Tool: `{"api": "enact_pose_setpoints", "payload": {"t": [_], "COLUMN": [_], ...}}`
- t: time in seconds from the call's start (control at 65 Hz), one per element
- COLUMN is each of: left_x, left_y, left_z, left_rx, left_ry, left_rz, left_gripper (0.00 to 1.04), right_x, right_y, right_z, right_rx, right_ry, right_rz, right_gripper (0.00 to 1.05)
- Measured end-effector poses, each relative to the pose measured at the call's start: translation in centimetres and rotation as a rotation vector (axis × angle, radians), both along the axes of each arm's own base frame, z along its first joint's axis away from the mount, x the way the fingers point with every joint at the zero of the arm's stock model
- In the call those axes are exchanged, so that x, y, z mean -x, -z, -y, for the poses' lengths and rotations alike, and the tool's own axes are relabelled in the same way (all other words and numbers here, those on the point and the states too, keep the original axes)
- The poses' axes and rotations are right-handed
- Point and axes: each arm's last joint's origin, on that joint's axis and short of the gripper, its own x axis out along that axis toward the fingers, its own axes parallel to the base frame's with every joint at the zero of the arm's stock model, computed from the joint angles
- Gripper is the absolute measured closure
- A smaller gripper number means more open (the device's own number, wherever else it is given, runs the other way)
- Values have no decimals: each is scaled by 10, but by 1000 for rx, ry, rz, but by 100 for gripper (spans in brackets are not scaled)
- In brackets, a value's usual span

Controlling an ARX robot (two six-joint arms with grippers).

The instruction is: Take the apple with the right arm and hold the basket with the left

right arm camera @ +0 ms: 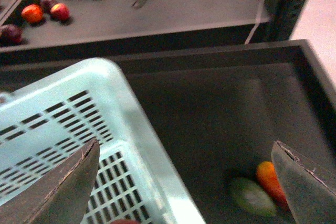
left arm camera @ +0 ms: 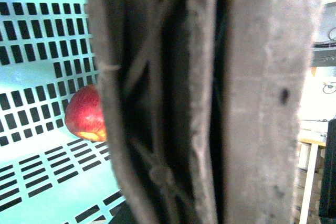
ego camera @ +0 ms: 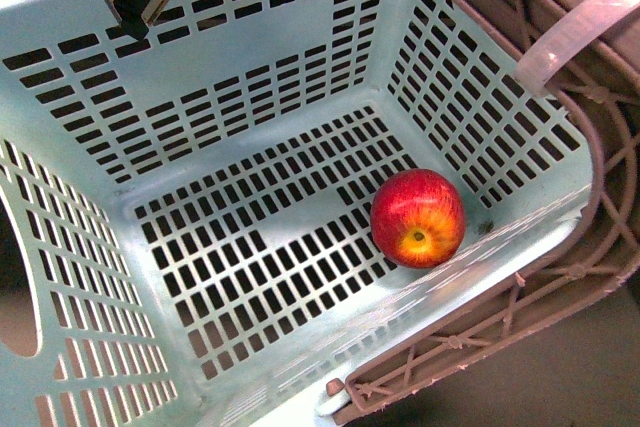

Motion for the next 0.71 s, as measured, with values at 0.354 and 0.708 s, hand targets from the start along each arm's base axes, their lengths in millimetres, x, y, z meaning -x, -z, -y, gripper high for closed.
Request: {"api": "enact_pose_setpoints", "payload": {"t": [0.354, 0.708], "left_x": [0, 0], "left_y": [0, 0], "left_z": [0, 0], "left_rx": [3, 2], "left_ry": [6, 5], "left_rz": [-3, -1], "left_gripper": [90, 90], "right_x": [41, 78], "right_y": [20, 50], "right_z": [27, 41], "right_rx": [70, 94], "right_ry": [-5, -44], "right_rz": [180, 260], "right_gripper": [23, 80]}}
